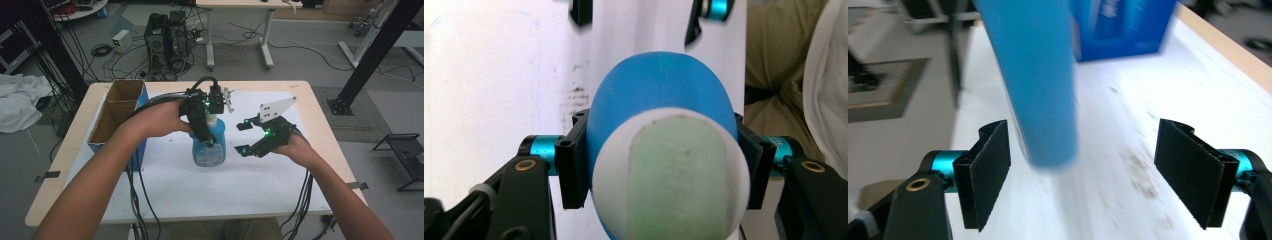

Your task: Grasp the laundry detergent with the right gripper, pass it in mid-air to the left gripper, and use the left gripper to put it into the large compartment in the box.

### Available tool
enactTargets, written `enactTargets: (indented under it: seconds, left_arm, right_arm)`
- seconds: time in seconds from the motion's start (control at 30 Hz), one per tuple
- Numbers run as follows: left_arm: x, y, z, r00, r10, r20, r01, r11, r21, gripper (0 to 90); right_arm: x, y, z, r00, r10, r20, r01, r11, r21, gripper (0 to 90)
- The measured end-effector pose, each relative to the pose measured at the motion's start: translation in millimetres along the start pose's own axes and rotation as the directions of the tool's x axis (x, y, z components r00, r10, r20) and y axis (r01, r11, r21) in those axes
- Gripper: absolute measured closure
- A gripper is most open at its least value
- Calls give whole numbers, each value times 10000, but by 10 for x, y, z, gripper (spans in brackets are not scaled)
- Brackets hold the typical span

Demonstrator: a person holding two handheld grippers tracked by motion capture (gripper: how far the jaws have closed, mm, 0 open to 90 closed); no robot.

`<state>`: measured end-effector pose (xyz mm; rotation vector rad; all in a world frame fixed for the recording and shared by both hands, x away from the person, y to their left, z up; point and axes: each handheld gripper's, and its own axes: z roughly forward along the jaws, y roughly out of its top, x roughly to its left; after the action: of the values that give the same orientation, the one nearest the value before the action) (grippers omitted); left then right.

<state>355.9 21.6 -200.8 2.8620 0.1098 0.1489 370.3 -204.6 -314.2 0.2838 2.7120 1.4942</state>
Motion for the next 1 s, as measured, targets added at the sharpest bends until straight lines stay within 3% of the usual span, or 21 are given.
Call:
enactTargets:
  seconds: [0.07,0.17,0.23,0.3,0.37,0.43,0.47,0.53,0.57,0.6,0.63,0.67,0.7,0.73,0.77,0.8,0.87,0.93,0.97,1.0]
  left_arm:
    - [35,-57,-53,9989,-464,-119,465,9989,42,379]
    - [88,-133,-134,9933,-1099,-354,1108,9936,227,379]
    - [110,-173,-168,9874,-1492,-530,1509,9881,293,379]
    - [147,-215,-217,9786,-1937,-696,1962,9801,312,379]
    - [181,-249,-251,9699,-2287,-831,2324,9719,375,379]
    - [208,-287,-285,9537,-2820,-1047,2861,9578,264,379]
    - [229,-301,-310,9518,-2856,-1121,2910,9561,343,379]
    - [256,-335,-361,9359,-3298,-1240,3352,9418,251,379]
    - [265,-349,-386,9257,-3571,-1248,3621,9319,193,379]
    - [288,-363,-421,9224,-3619,-1346,3684,9293,259,379]
    - [292,-378,-448,9064,-3989,-1391,4043,9146,112,379]
    - [315,-391,-483,9088,-3910,-1457,3988,9166,272,380]
    - [324,-407,-513,8935,-4205,-1575,4280,9036,157,379]
    - [341,-422,-546,8905,-4249,-1626,4345,9003,270,379]
    - [343,-435,-564,8780,-4494,-1650,4584,8885,193,379]
    - [354,-444,-585,8726,-4576,-1706,4674,8838,200,379]
    - [362,-477,-639,8411,-5092,-1826,5193,8545,91,379]
    - [375,-496,-679,8280,-5246,-1979,5370,8435,111,379]
    - [378,-507,-699,8159,-5395,-2079,5528,8333,71,379]
    - [390,-518,-725,8154,-5392,-2107,5550,8316,197,379]
  right_arm:
    - [-41,-21,-73,9976,489,482,-497,9987,144,217]
    - [-97,-51,-211,9939,656,884,-688,9971,335,217]
    - [-151,-66,-263,9907,323,1320,-383,9983,433,217]
    - [-180,-84,-317,9865,531,1550,-659,9948,782,217]
    - [-171,-93,-346,9851,955,1431,-1133,9861,1216,217]
    - [-193,-104,-378,9824,793,1693,-1037,9847,1402,217]
    - [-205,-108,-392,9805,1004,1687,-1252,9817,1437,217]
    - [-219,-115,-420,9782,1268,1647,-1530,9756,1577,217]
    - [-230,-122,-438,9813,1142,1550,-1409,9746,1741,216]
    - [-247,-124,-453,9837,1106,1420,-1364,9727,1877,159]
    - [-268,-129,-456,9835,1179,1376,-1448,9677,2064,4]
    - [-275,-141,-468,9817,1120,1540,-1450,9638,2239,10]
    - [-295,-141,-484,9833,1078,1466,-1396,9637,2277,10]
    - [-306,-144,-509,9798,1244,1565,-1578,9618,2239,10]
    - [-307,-146,-538,9786,1376,1529,-1713,9567,2352,10]
    - [-319,-148,-556,9779,1378,1574,-1722,9574,2317,10]
    - [-348,-160,-583,9791,1229,1617,-1594,9585,2363,10]
    - [-363,-172,-613,9750,1401,1724,-1805,9521,2468,10]
    - [-368,-182,-635,9753,1418,1692,-1848,9436,2747,11]
    - [-371,-187,-641,9738,1483,1725,-1929,9403,2803,11]
